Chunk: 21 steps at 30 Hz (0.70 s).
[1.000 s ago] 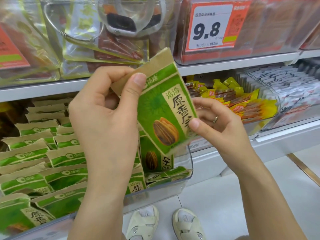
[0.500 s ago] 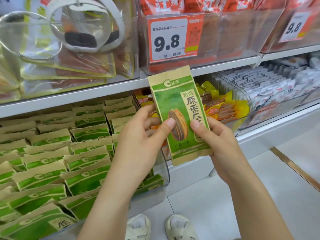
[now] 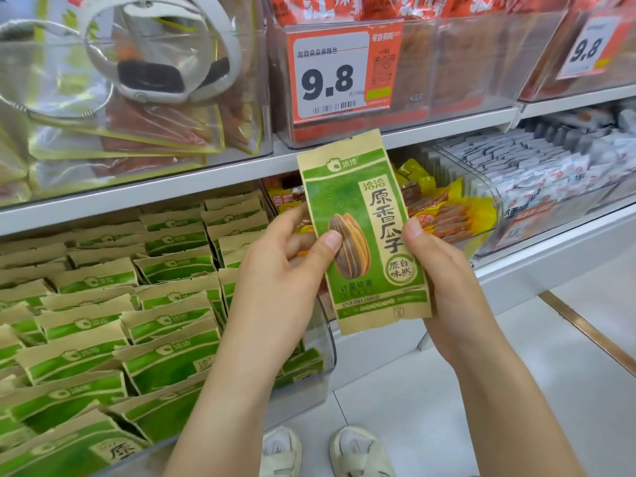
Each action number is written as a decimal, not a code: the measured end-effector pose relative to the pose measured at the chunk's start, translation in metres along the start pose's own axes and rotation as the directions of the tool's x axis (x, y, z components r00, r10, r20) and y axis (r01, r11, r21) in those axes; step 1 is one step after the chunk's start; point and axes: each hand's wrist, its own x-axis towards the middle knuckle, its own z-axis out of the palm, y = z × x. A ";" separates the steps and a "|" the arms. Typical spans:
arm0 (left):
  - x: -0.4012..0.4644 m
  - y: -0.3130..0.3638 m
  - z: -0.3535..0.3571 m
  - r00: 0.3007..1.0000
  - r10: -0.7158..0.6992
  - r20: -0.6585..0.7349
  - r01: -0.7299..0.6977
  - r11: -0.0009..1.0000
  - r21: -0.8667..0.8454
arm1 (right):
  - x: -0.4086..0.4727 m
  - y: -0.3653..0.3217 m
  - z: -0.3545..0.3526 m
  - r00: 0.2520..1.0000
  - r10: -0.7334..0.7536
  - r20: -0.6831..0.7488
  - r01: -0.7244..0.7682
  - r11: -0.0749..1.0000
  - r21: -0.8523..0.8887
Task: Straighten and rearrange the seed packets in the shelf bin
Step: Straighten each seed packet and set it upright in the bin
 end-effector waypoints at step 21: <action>-0.002 0.000 -0.004 0.986 0.057 -0.154 -0.032 0.987 0.159 | 0.001 0.008 0.015 0.989 -0.086 0.119 0.083 0.996 0.025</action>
